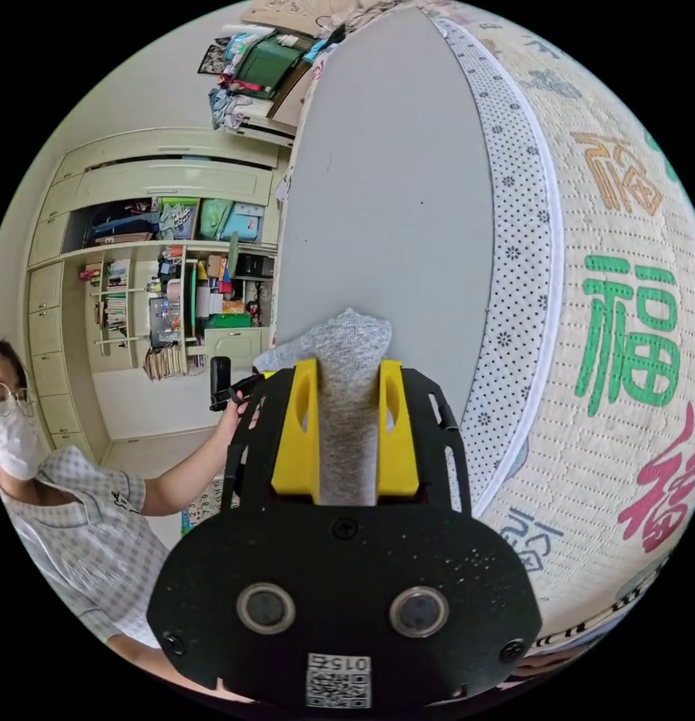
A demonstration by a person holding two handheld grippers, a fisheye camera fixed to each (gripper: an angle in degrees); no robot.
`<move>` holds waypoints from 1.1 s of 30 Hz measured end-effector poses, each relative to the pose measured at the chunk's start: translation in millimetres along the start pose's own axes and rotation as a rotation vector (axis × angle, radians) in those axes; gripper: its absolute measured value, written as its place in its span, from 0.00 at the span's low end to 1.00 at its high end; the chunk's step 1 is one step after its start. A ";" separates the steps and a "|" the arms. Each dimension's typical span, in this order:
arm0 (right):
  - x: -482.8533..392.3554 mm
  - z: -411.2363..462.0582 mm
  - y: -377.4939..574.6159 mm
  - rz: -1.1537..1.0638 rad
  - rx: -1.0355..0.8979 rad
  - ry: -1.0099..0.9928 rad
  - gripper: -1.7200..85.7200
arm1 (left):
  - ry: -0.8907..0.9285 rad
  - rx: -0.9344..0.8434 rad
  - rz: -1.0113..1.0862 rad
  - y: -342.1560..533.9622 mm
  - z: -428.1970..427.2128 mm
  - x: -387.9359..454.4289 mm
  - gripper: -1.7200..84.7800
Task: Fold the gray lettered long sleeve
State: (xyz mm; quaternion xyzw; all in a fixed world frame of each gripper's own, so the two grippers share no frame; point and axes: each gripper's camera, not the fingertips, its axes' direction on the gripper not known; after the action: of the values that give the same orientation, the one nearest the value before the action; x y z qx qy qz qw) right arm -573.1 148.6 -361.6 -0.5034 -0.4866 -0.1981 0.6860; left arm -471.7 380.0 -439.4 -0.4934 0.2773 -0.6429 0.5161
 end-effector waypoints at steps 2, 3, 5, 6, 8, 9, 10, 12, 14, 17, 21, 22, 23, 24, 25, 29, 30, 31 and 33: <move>-1.7 -12.5 31.1 -0.052 0.053 0.012 0.13 | -0.027 0.011 0.121 11.9 -4.9 40.8 0.10; -1.2 -25.1 56.9 -0.074 0.111 0.004 0.13 | -0.018 0.018 0.160 16.1 -7.5 53.0 0.10; 1.4 -51.9 104.4 -0.101 0.235 -0.040 0.13 | 0.043 0.056 0.304 35.4 -22.7 104.1 0.09; 2.0 -71.8 140.0 -0.127 0.327 -0.085 0.12 | 0.063 0.065 0.336 40.3 -27.3 117.0 0.09; -1.0 -100.0 197.1 -0.186 0.457 -0.144 0.12 | 0.158 0.102 0.468 58.6 -45.6 169.7 0.08; -5.0 -115.7 236.3 -0.235 0.533 -0.163 0.12 | 0.181 0.108 0.504 63.0 -49.6 183.2 0.08; -8.2 -127.9 274.8 -0.275 0.598 -0.172 0.12 | 0.217 0.110 0.573 71.4 -55.6 210.4 0.08; -9.2 -139.6 330.4 -0.315 0.683 -0.169 0.12 | 0.233 0.100 0.685 84.1 -60.3 251.8 0.08; -2.4 -145.9 383.2 -0.334 0.767 -0.166 0.12 | 0.230 0.081 0.834 102.5 -57.9 304.6 0.08; 26.4 -153.8 461.6 -0.329 0.923 -0.202 0.12 | 0.264 0.038 0.964 125.5 -37.6 364.7 0.08; 82.8 -177.4 567.3 -0.333 1.077 -0.240 0.12 | 0.321 -0.042 1.039 155.3 10.0 429.3 0.08; 99.3 -189.3 598.4 -0.336 1.096 -0.234 0.12 | 0.339 -0.072 1.059 167.3 30.8 449.6 0.07; 107.3 -196.6 614.4 -0.338 1.104 -0.226 0.12 | 0.361 -0.107 1.073 180.0 53.9 469.5 0.07; 122.8 -214.0 646.7 -0.341 1.111 -0.210 0.12 | 0.376 -0.128 1.075 186.5 66.4 479.3 0.07; 136.9 -235.3 679.0 -0.341 1.111 -0.193 0.12 | 0.411 -0.177 1.070 199.9 92.4 498.3 0.07; 163.6 -318.2 756.0 -0.324 1.054 -0.078 0.12 | 0.467 -0.275 1.001 236.8 189.3 561.3 0.05; 169.8 -347.6 770.5 -0.318 1.023 -0.010 0.12 | 0.467 -0.282 0.993 239.3 205.9 570.2 0.05; 180.6 -375.4 779.5 -0.312 1.005 0.047 0.12 | 0.473 -0.275 0.974 242.6 240.7 586.6 0.04; 213.8 -414.2 782.7 -0.283 0.993 0.075 0.12 | 0.515 -0.276 0.922 240.2 299.6 607.9 0.04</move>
State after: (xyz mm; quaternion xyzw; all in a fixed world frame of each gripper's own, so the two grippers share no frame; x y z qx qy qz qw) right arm 312.7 153.9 -574.1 -0.0389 -0.5605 -0.0521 0.8256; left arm -90.3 -219.3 -328.1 -0.2104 0.6643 -0.4077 0.5902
